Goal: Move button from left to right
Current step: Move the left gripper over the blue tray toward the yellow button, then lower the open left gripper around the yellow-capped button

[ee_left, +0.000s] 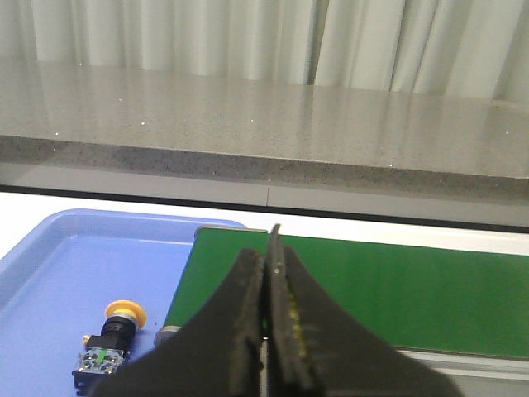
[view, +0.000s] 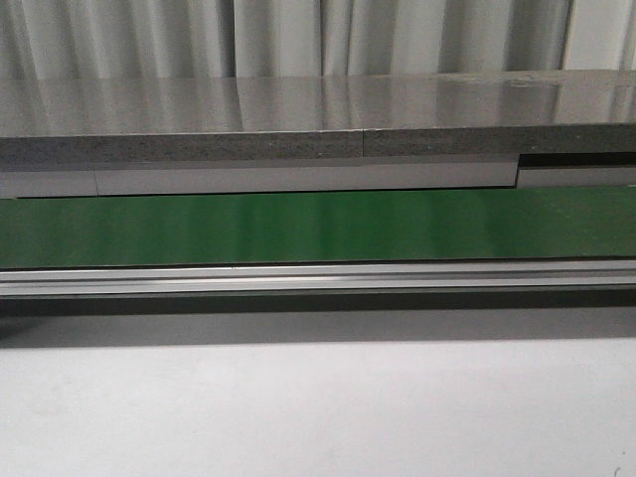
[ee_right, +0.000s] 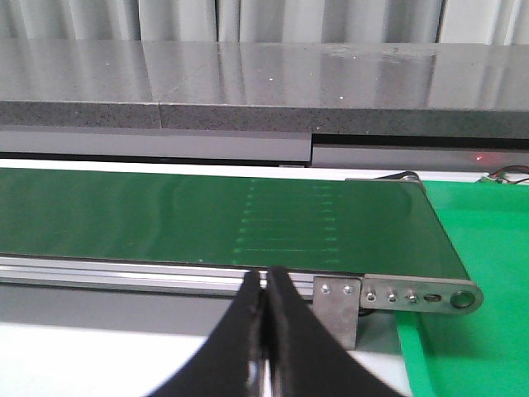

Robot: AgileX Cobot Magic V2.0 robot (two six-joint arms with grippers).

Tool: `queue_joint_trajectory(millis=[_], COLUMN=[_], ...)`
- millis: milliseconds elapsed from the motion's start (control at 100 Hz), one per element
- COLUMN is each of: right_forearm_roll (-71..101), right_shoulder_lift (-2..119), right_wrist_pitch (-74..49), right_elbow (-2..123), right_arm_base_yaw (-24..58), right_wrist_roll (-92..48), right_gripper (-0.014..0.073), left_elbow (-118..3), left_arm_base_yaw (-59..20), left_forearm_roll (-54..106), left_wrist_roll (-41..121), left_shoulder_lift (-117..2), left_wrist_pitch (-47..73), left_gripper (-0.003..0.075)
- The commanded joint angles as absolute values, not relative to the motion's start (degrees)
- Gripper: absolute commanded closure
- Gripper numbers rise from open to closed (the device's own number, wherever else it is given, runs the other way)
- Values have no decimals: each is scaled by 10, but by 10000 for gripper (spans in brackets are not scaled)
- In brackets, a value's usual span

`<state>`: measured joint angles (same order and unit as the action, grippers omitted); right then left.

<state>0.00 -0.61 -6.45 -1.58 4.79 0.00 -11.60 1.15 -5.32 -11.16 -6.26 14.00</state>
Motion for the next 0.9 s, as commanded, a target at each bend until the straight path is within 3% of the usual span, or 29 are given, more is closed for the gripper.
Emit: queue_joint_trajectory(millis=[0, 370, 890], right_forearm_roll=[-3, -3, -3], right_shoulder_lift=[-17, -17, -17], right_wrist_pitch=[-20, -20, -20], right_elbow=[-7, -7, -7], right_arm_base_yaw=[46, 46, 46], right_wrist_roll=[0, 0, 0], right_gripper=[662, 662, 662], left_elbow=[-196, -410, -427], left_arm_base_yaw=[7, 7, 7], left_forearm_roll=[-49, -95, -93], left_wrist_roll=[-114, -114, -114], left_shoulder_lift=[-120, -363, -482], left_wrist_pitch=[173, 441, 475], left_gripper=[741, 741, 740])
